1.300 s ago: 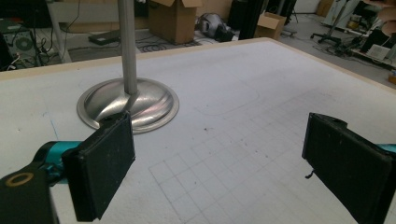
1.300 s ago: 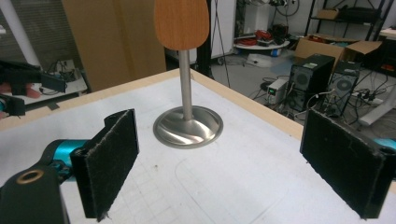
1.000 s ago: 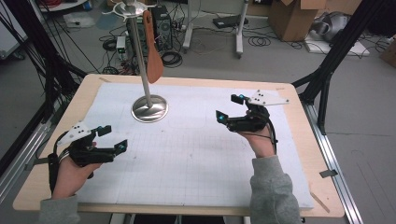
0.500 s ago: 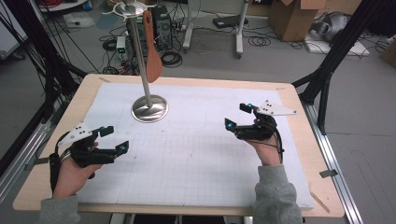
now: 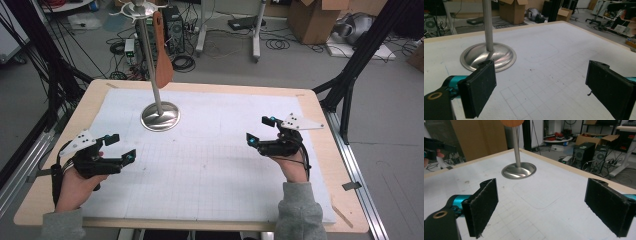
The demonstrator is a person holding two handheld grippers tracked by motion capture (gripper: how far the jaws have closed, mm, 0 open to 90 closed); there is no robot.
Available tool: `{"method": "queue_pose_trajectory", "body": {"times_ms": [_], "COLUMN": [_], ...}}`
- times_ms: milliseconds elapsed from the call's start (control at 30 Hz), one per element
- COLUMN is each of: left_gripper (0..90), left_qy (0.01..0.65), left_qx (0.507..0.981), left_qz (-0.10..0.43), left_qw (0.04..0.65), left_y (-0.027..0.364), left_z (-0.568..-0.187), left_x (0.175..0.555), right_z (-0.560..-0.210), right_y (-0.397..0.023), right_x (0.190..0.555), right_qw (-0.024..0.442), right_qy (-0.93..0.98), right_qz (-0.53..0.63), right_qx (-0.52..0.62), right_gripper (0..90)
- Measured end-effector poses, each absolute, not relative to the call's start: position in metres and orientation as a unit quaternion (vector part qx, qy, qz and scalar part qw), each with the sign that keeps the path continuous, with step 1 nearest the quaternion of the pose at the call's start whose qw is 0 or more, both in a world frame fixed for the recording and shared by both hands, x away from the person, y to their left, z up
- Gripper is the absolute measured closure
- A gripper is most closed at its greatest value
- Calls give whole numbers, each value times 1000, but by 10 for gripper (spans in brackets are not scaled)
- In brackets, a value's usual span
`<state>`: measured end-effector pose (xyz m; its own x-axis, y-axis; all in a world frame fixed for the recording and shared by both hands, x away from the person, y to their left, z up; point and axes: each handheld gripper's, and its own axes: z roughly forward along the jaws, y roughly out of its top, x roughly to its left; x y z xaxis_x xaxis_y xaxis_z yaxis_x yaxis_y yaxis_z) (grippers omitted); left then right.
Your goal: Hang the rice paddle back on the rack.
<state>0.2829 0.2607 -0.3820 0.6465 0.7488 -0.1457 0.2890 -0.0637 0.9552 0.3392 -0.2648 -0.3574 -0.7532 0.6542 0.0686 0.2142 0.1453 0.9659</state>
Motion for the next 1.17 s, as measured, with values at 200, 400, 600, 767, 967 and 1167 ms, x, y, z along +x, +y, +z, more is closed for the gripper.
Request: {"method": "queue_pose_trajectory", "body": {"times_ms": [200,400,600,767,967,1167], "left_gripper": [100,100,100,100,101,110], "left_qy": [369,370,372,370,371,374], "left_qx": [704,703,701,699,696,691], "left_qz": [200,199,202,207,216,227], "left_qw": [573,573,574,576,575,576], "left_y": [259,259,260,262,263,263], "left_z": [-383,-384,-383,-380,-377,-376], "left_x": [283,284,284,283,284,285], "right_z": [-367,-370,-372,-374,-377,-374], "right_y": [-271,-280,-289,-295,-301,-301], "right_x": [337,334,333,331,329,326], "right_qw": [187,184,187,188,191,194], "right_qy": [732,725,718,716,716,710], "right_qz": [581,585,589,593,591,595], "right_qx": [302,314,321,316,319,321], "right_gripper": [107,107,107,107,107,107]}}
